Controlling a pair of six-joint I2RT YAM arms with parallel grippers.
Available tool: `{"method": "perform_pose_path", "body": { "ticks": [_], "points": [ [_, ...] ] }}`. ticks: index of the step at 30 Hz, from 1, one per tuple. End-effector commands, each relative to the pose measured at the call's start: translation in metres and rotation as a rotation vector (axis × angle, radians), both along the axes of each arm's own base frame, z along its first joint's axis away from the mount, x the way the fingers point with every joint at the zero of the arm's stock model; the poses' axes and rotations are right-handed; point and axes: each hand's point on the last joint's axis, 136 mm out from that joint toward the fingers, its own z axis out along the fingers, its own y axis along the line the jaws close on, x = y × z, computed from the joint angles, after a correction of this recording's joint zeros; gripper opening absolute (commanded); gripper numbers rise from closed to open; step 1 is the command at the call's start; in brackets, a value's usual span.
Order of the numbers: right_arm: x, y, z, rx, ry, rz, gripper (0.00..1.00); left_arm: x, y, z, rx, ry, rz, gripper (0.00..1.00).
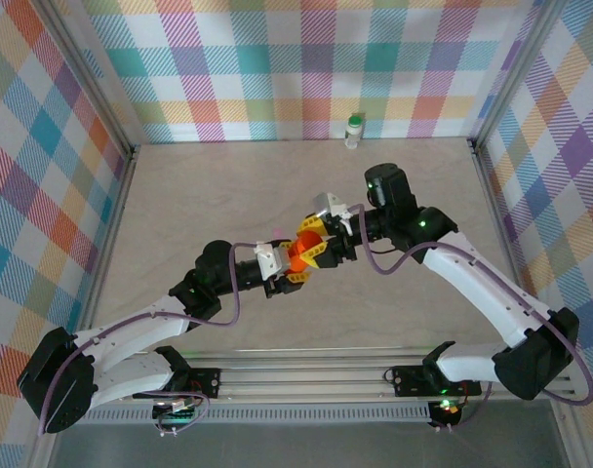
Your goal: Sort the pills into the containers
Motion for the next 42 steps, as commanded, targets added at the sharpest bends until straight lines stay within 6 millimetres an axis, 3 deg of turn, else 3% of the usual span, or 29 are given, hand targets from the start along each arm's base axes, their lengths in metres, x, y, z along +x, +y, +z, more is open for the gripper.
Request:
{"method": "perform_pose_path", "body": {
  "ticks": [1, 11, 14, 17, 19, 21, 25, 27, 31, 34, 42],
  "points": [
    [-0.028, -0.013, -0.034, -0.128, 0.030, 0.102, 0.03, -0.004, -0.001, 0.054, -0.106, -0.129, -0.015, 0.00],
    [-0.023, -0.016, -0.054, -0.153, -0.067, 0.069, 0.04, -0.006, 0.002, 0.079, -0.143, -0.170, -0.042, 0.00],
    [-0.008, -0.009, -0.068, -0.181, -0.078, -0.037, 0.06, -0.004, 0.004, 0.087, -0.161, -0.184, -0.023, 0.00],
    [0.013, 0.002, -0.071, -0.142, 0.053, -0.175, 0.10, 0.005, 0.007, 0.094, -0.182, -0.190, 0.035, 0.00],
    [0.016, 0.009, -0.074, -0.140, 0.232, -0.219, 0.10, 0.018, 0.011, 0.097, -0.184, -0.196, 0.112, 0.00],
    [0.027, 0.013, -0.081, -0.187, 0.422, -0.322, 0.04, 0.029, 0.014, 0.097, -0.174, -0.212, 0.180, 0.00],
    [0.045, 0.000, -0.110, -0.355, 0.606, -0.553, 0.00, 0.033, 0.016, 0.097, -0.143, -0.267, 0.229, 0.00],
    [0.053, -0.008, -0.115, -0.349, 0.655, -0.658, 0.00, 0.031, 0.015, 0.096, -0.130, -0.293, 0.225, 0.00],
    [0.071, -0.013, -0.113, -0.230, 0.857, -0.866, 0.06, 0.023, 0.008, 0.089, -0.113, -0.345, 0.208, 0.00],
    [0.081, -0.012, -0.111, -0.176, 1.005, -0.966, 0.04, 0.023, 0.002, 0.080, -0.077, -0.361, 0.221, 0.00],
    [0.106, -0.006, -0.083, 0.029, 1.109, -1.074, 0.13, 0.032, -0.009, 0.061, -0.024, -0.353, 0.274, 0.00]
  ]
}}
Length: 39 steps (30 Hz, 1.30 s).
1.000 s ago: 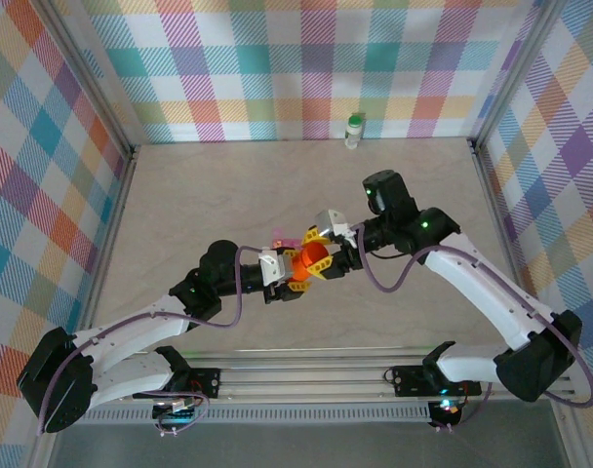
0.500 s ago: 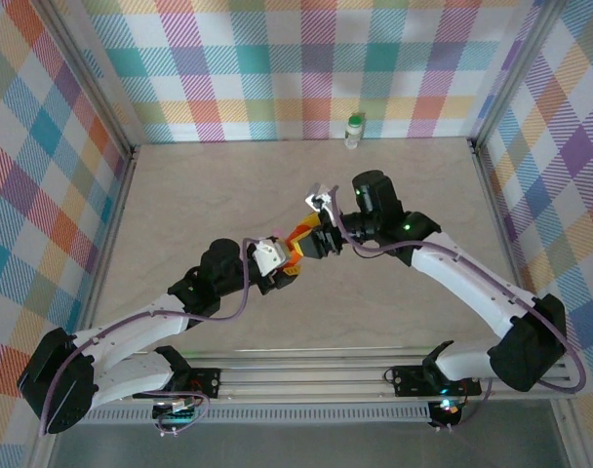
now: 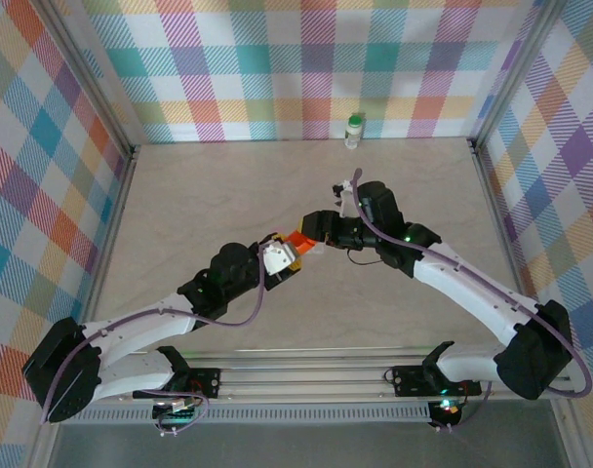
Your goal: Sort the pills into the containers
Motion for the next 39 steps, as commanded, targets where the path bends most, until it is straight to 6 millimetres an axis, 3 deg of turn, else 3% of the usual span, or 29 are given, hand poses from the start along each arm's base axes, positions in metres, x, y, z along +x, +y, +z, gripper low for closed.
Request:
{"method": "perform_pose_path", "body": {
  "ticks": [1, 6, 18, 24, 29, 35, 39],
  "points": [
    [0.017, 0.001, -0.009, 0.022, 0.078, -0.161, 0.16, -0.024, -0.038, 0.100, -0.202, -0.285, -0.166, 0.00],
    [0.026, -0.001, 0.009, 0.038, 0.030, -0.206, 0.34, -0.025, -0.047, 0.084, -0.162, -0.269, -0.180, 0.00],
    [0.031, -0.008, 0.037, -0.037, -0.089, -0.193, 0.58, -0.026, -0.053, 0.069, -0.159, -0.242, -0.198, 0.00],
    [0.028, -0.015, 0.042, -0.049, -0.113, -0.201, 0.63, -0.024, -0.053, 0.065, -0.158, -0.232, -0.192, 0.00],
    [0.024, -0.028, 0.058, -0.079, -0.182, -0.212, 0.67, -0.025, -0.055, 0.057, -0.150, -0.213, -0.201, 0.00],
    [0.021, -0.054, 0.090, -0.184, -0.393, -0.197, 0.72, -0.024, -0.050, 0.052, -0.195, -0.171, -0.219, 0.00],
    [0.006, -0.055, 0.125, -0.257, -0.721, -0.021, 0.76, -0.027, -0.042, 0.049, -0.236, -0.071, -0.300, 0.00]
  ]
}}
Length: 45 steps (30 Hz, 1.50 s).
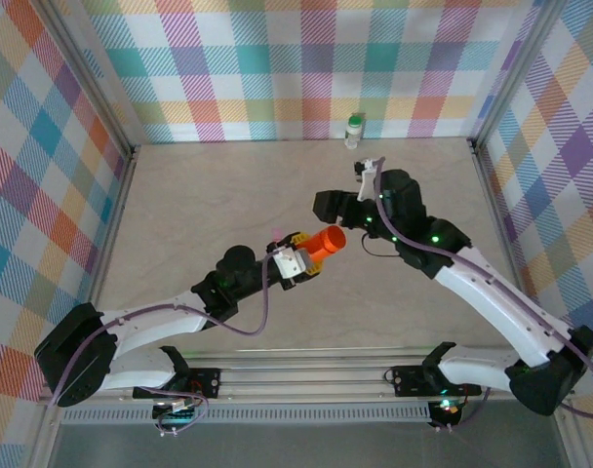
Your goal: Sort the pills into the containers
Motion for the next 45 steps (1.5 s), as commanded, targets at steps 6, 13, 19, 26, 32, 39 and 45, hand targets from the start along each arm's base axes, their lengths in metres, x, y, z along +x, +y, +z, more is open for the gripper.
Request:
{"method": "perform_pose_path", "body": {
  "ticks": [6, 13, 19, 26, 32, 39, 45],
  "points": [
    [-0.087, 0.024, 0.031, -0.369, -0.838, 0.722, 0.75, -0.025, 0.012, 0.018, -0.069, 0.089, -0.213, 0.00],
    [-0.119, 0.031, 0.016, -0.402, -0.997, 1.037, 0.72, -0.029, 0.024, 0.016, -0.056, 0.092, -0.223, 0.00],
    [-0.127, 0.035, 0.007, -0.369, -0.958, 1.182, 0.69, -0.034, 0.026, 0.017, -0.041, 0.089, -0.236, 0.00],
    [-0.123, 0.036, -0.003, -0.378, -0.854, 1.247, 0.65, -0.036, 0.028, 0.018, -0.036, 0.082, -0.235, 0.00],
    [-0.118, 0.034, -0.014, -0.420, -0.798, 1.254, 0.63, -0.037, 0.028, 0.020, -0.046, 0.075, -0.237, 0.00],
    [-0.116, 0.033, -0.028, -0.428, -0.715, 1.249, 0.53, -0.036, 0.028, 0.028, -0.067, 0.060, -0.236, 0.00],
    [-0.116, 0.031, -0.034, -0.437, -0.716, 1.226, 0.64, -0.037, 0.024, 0.034, -0.067, 0.059, -0.260, 0.00]
  ]
}}
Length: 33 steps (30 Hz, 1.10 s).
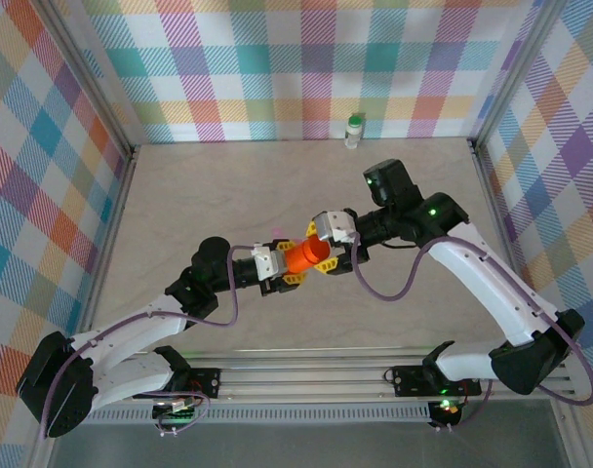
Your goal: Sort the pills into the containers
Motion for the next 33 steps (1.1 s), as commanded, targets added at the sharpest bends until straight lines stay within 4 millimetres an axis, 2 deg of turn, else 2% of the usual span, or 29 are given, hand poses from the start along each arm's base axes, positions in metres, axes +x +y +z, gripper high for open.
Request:
{"method": "perform_pose_path", "body": {
  "ticks": [1, 2, 5, 8, 11, 17, 22, 27, 33],
  "points": [
    [-0.007, -0.005, 0.000, -0.002, 0.020, 0.001, 0.64, 0.001, -0.001, 0.026, -0.052, -0.058, -0.018, 0.00],
    [-0.007, -0.005, 0.002, -0.002, 0.022, 0.003, 0.63, 0.001, -0.002, 0.026, -0.051, -0.057, -0.021, 0.00],
    [-0.009, -0.004, 0.010, 0.015, 0.037, 0.004, 0.50, 0.003, -0.002, 0.024, -0.049, -0.051, -0.014, 0.00],
    [-0.010, -0.001, 0.017, 0.046, 0.084, -0.017, 0.43, 0.011, -0.001, 0.026, -0.053, -0.054, 0.034, 0.00],
    [0.004, 0.005, 0.014, 0.062, 0.170, -0.123, 0.36, 0.027, 0.005, 0.032, -0.075, -0.079, 0.137, 0.00],
    [0.034, 0.013, -0.018, 0.050, 0.528, -0.451, 0.31, 0.062, 0.020, 0.049, -0.108, -0.155, 0.345, 0.00],
    [0.067, 0.005, -0.037, 0.046, 0.815, -0.857, 0.28, 0.074, 0.017, 0.061, -0.119, -0.185, 0.382, 0.00],
    [0.084, 0.007, -0.038, 0.135, 1.051, -1.102, 0.24, 0.080, 0.004, 0.047, -0.077, -0.191, 0.402, 0.00],
    [0.095, 0.020, -0.021, 0.276, 1.126, -1.182, 0.24, 0.081, -0.007, 0.023, -0.021, -0.188, 0.427, 0.00]
  ]
}}
